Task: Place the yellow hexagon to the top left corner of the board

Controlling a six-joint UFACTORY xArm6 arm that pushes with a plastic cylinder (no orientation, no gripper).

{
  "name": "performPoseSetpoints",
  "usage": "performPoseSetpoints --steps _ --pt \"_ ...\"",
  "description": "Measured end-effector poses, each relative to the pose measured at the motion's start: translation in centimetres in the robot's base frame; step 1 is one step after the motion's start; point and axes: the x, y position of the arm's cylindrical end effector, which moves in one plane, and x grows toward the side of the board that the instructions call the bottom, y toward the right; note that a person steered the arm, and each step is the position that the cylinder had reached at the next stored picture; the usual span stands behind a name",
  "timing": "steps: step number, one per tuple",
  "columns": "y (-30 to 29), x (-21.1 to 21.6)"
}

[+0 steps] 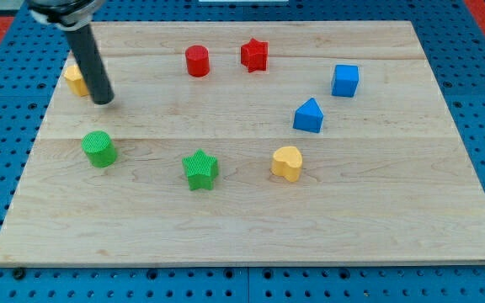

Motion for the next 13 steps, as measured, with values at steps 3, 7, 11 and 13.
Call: performPoseSetpoints --steps 3,7,11,13 --pt "-2.2 -3.7" --pt "4.6 -8.5" --pt "3.2 -11.4" --pt "19.9 3.6"
